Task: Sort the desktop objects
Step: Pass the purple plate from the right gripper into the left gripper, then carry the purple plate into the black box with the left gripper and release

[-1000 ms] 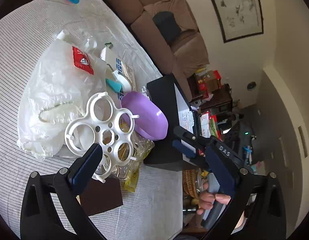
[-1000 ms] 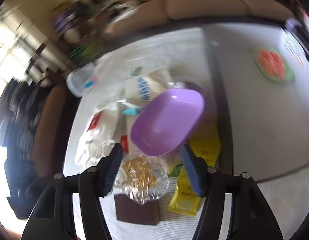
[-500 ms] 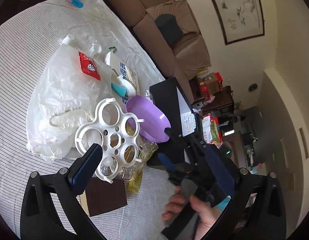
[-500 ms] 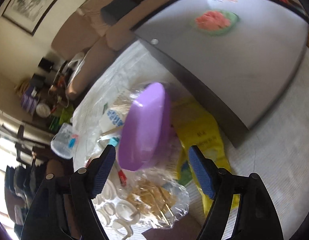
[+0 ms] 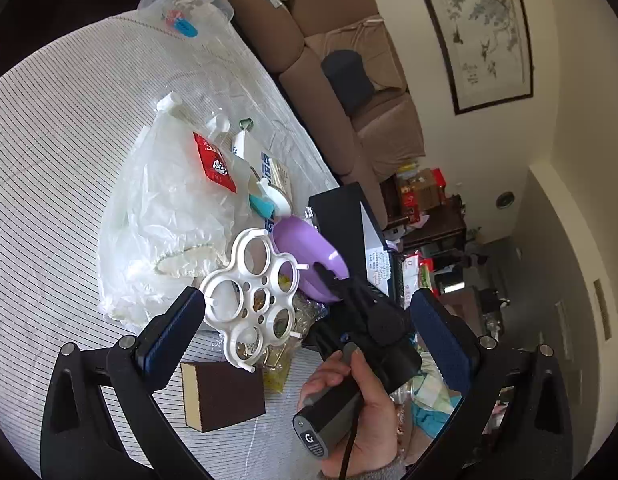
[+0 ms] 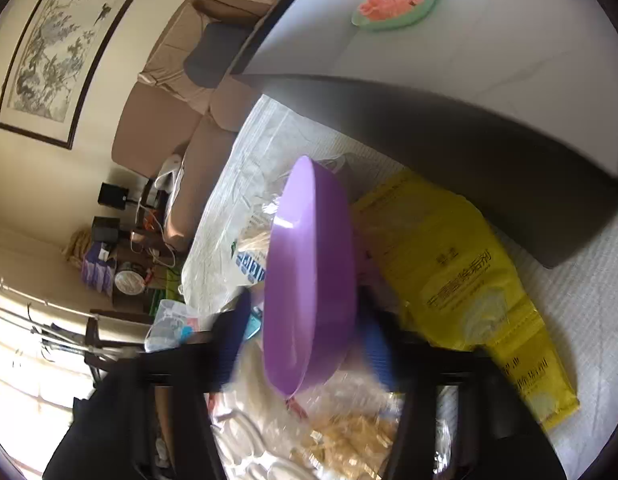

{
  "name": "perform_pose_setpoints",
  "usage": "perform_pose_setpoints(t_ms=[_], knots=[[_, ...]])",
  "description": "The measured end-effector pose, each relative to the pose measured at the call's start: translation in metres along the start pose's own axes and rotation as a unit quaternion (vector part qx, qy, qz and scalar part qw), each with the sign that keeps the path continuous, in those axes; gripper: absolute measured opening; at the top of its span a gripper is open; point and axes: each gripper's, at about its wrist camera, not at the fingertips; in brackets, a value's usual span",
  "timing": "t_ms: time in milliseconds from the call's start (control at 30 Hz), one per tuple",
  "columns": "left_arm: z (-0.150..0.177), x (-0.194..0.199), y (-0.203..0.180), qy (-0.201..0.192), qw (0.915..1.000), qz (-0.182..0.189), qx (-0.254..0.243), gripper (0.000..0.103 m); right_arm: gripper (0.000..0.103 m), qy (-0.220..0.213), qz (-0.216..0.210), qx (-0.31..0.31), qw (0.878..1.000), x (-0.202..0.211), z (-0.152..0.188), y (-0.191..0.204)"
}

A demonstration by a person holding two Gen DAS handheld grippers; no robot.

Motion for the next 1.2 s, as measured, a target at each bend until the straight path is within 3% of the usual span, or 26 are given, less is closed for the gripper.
perform_pose_setpoints(t_ms=[33,67,333,433,500,633,800,867,933,1000,1200], knots=[[0.000,-0.001,0.000,0.002,1.0000,-0.001,-0.001,0.103,0.019,0.004,0.002,-0.002,1.000,-0.002,-0.001,-0.002],[0.000,-0.003,0.000,0.004,1.0000,-0.001,-0.001,0.103,0.018,0.000,-0.007,0.001,1.000,0.000,-0.002,-0.002],[0.005,-0.018,0.003,0.029,0.9993,0.022,0.013,0.103,0.016,0.012,-0.078,0.030,0.996,0.049,-0.012,0.003],[0.011,-0.031,-0.007,0.045,0.9988,0.018,-0.007,0.103,0.016,0.032,-0.111,0.026,0.993,0.071,-0.024,0.007],[0.016,-0.038,-0.014,0.060,0.9973,0.038,-0.016,0.103,0.016,0.043,-0.127,0.038,0.990,0.087,-0.030,0.014],[0.030,-0.058,-0.035,0.096,0.9912,0.083,-0.037,0.103,0.016,0.081,-0.138,0.100,0.982,0.115,-0.037,0.023],[0.070,-0.102,-0.054,0.180,0.9757,0.114,-0.050,0.100,0.016,0.127,-0.158,0.105,0.974,0.145,-0.035,-0.002],[0.083,-0.113,-0.060,0.197,0.9712,0.119,-0.061,0.078,0.016,0.140,-0.164,0.094,0.972,0.154,-0.037,-0.018],[0.095,-0.122,-0.065,0.212,0.9684,0.113,-0.067,0.040,0.016,0.148,-0.170,0.081,0.971,0.160,-0.037,-0.031],[0.101,-0.128,-0.068,0.223,0.9658,0.117,-0.064,0.024,0.017,0.152,-0.172,0.079,0.970,0.166,-0.039,-0.040],[0.113,-0.139,-0.087,0.219,0.9690,0.095,-0.064,0.017,0.018,0.161,-0.174,0.082,0.968,0.171,-0.055,-0.061]])
Point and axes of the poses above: each gripper's, at about its wrist camera, not at the fingertips, and x roughly against the way its jaws point, y to its left, z to its underside, and after that the axes turned 1 degree about z, right-handed
